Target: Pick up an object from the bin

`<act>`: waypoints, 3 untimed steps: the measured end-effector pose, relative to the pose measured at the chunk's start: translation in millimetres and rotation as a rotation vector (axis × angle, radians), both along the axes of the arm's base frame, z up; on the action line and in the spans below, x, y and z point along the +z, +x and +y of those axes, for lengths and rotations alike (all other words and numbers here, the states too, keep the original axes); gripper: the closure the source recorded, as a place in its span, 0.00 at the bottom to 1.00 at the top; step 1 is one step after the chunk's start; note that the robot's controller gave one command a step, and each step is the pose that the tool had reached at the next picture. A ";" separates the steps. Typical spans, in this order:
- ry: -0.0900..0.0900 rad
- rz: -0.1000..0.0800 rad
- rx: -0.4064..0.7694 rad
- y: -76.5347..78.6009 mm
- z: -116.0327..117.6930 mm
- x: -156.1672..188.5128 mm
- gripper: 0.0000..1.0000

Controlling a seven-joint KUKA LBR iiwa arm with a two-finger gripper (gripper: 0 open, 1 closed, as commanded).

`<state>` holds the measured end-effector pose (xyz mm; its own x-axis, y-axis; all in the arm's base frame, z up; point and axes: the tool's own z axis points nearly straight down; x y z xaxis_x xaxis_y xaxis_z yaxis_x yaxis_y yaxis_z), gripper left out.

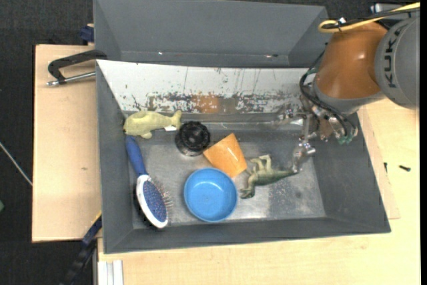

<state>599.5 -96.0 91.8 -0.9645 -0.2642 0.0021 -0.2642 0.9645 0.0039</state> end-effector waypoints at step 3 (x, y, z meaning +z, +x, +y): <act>-0.004 -0.022 0.346 -33.9 36.2 -16.1 1.00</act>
Offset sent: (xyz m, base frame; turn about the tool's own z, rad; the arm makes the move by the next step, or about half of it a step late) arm -0.0046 0.0249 -0.0202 -0.1156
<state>565.6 -59.8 75.6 -0.8178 -0.5753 -0.0163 -0.5752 0.8179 -0.0094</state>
